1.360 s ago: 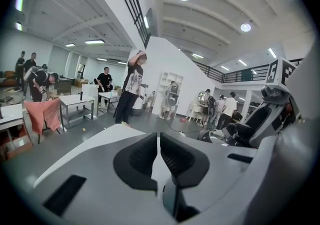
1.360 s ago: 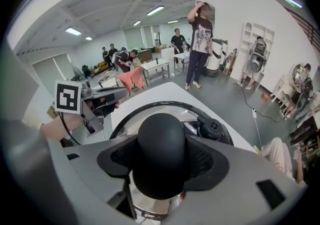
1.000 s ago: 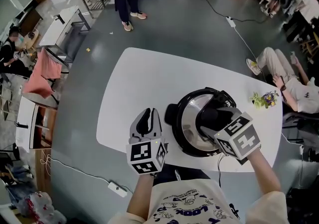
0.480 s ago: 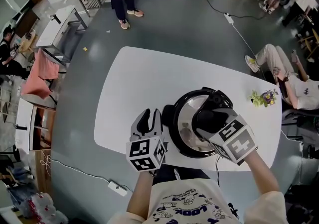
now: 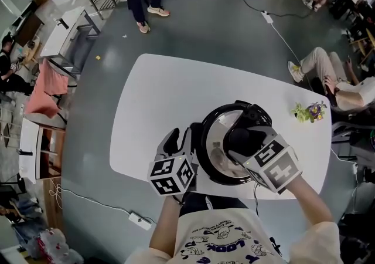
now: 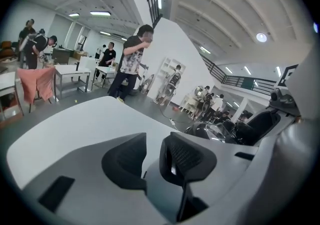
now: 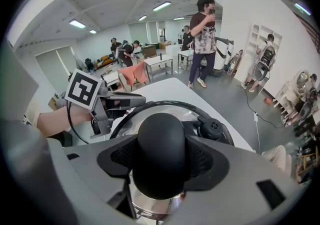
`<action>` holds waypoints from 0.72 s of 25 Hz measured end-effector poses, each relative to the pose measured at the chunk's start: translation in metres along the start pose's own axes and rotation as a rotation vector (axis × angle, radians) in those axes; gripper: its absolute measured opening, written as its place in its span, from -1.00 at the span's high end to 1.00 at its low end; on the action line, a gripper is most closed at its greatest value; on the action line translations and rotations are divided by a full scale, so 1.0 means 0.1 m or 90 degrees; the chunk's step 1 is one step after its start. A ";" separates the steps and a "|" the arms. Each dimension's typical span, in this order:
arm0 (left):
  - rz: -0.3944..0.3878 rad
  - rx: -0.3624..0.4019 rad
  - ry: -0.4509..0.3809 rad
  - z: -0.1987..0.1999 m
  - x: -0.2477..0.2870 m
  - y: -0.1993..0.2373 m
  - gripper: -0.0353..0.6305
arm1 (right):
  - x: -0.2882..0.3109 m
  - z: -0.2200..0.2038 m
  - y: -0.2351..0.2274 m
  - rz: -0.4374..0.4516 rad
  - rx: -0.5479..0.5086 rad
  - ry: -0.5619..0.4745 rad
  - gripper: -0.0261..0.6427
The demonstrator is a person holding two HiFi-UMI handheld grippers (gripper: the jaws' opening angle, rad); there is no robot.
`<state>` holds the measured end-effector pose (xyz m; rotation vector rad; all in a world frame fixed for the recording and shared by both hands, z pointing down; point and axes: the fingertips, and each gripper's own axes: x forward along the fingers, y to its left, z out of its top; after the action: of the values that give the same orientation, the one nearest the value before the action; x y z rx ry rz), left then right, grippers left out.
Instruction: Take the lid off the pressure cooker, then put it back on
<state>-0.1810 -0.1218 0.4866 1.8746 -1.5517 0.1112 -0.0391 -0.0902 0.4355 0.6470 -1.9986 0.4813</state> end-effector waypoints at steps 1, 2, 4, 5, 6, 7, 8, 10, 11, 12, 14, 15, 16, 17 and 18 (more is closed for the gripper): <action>-0.004 -0.010 0.004 -0.02 0.02 0.00 0.46 | 0.00 0.00 0.00 0.000 0.000 0.001 0.05; -0.008 -0.021 0.007 -0.04 0.03 -0.01 0.46 | 0.00 0.00 0.00 0.001 -0.001 0.002 0.04; -0.017 -0.048 0.008 -0.06 0.03 -0.01 0.47 | 0.00 -0.01 0.01 0.002 -0.001 0.006 0.04; -0.023 -0.063 0.008 -0.07 0.03 -0.01 0.47 | 0.00 -0.01 0.02 0.002 -0.001 0.007 0.04; -0.029 -0.078 0.009 -0.07 0.03 -0.01 0.48 | -0.01 -0.02 0.02 0.002 -0.001 0.007 0.04; -0.035 -0.091 0.010 -0.08 0.03 -0.01 0.48 | -0.01 -0.02 0.03 0.003 -0.001 0.007 0.04; -0.040 -0.102 0.012 -0.08 0.03 -0.01 0.48 | -0.01 -0.01 0.03 0.003 -0.001 0.007 0.04; -0.052 -0.121 0.013 -0.08 0.04 -0.02 0.48 | 0.00 -0.01 0.03 0.002 -0.002 0.007 0.04; -0.057 -0.133 0.012 -0.08 0.04 -0.03 0.48 | 0.00 -0.01 0.03 0.003 -0.002 0.008 0.04; -0.063 -0.146 0.012 -0.09 0.05 -0.05 0.48 | 0.00 -0.02 0.03 0.003 -0.003 0.009 0.04; -0.072 -0.164 0.017 -0.11 0.07 -0.07 0.48 | 0.01 -0.02 0.03 0.004 -0.004 0.010 0.04; -0.074 -0.168 0.020 -0.13 0.08 -0.07 0.48 | 0.01 -0.02 0.03 0.005 -0.005 0.009 0.04; -0.075 -0.168 0.021 -0.13 0.08 -0.08 0.50 | 0.01 -0.02 0.04 0.005 -0.007 0.009 0.04; -0.075 -0.169 0.020 -0.13 0.07 -0.07 0.51 | 0.01 -0.02 0.04 0.006 -0.008 0.008 0.04; -0.076 -0.172 0.019 -0.13 0.07 -0.07 0.52 | 0.00 -0.02 0.05 0.007 -0.010 0.008 0.04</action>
<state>-0.1681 -0.1199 0.4967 1.7368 -1.3576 -0.1182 -0.0406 -0.0853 0.4364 0.6220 -1.9931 0.4752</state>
